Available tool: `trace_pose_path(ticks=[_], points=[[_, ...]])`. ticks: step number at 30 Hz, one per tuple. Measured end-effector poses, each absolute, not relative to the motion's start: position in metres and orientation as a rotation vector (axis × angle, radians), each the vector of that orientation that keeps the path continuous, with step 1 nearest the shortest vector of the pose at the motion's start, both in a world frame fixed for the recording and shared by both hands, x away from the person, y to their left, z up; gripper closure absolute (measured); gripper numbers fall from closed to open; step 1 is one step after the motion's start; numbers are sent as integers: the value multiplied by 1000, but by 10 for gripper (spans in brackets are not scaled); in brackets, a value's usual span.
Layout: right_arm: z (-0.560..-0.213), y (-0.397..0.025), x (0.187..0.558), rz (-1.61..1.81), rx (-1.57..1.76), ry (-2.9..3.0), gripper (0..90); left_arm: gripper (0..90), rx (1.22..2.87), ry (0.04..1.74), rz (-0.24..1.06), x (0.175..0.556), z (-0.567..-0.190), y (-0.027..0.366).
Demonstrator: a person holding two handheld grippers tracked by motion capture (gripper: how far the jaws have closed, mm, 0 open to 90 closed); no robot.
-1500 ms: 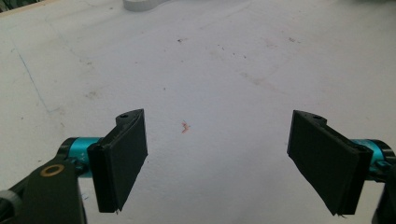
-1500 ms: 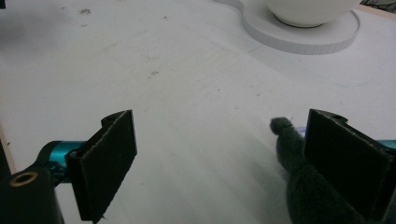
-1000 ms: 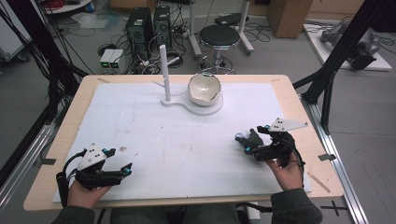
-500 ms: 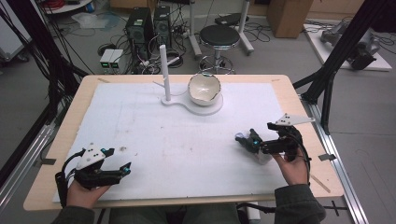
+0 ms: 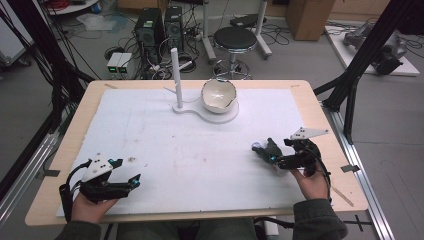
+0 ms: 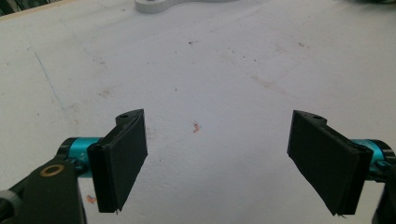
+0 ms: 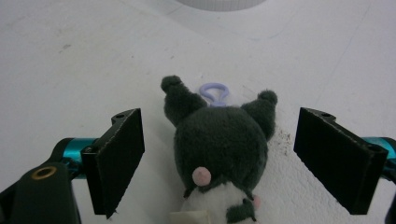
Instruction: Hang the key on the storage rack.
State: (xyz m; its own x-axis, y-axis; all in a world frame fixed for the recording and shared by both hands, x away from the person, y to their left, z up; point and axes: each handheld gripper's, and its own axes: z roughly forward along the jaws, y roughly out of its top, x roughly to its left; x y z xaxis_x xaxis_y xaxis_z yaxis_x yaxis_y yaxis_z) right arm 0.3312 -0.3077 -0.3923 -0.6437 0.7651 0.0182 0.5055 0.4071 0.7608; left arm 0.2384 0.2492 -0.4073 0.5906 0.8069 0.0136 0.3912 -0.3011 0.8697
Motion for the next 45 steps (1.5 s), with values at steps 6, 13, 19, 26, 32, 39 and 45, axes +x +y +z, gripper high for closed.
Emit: trace_pose_path(ticks=[6, 13, 19, 26, 32, 39, 45], points=[[-398, -307, 332, 1044, 1108, 2356, 172, 202, 1917, 960, 580, 239, -407, 249], [-404, -307, 335, 1001, 1112, 2391, 202, 202, 1920, 957, 576, 239, -408, 249], [-408, -309, 337, 992, 1134, 2402, 229, 202, 1924, 956, 577, 239, -408, 249], [-413, -311, 340, 969, 1161, 2424, 257, 202, 1925, 957, 577, 239, -408, 248], [-417, -311, 341, 965, 1178, 2448, 301, 202, 1925, 956, 576, 239, -408, 247], [-419, -311, 342, 985, 1200, 2457, 351, 202, 1925, 955, 576, 239, -408, 246], [-419, -313, 342, 995, 1206, 2460, 392, 202, 1924, 957, 577, 239, -408, 247]])
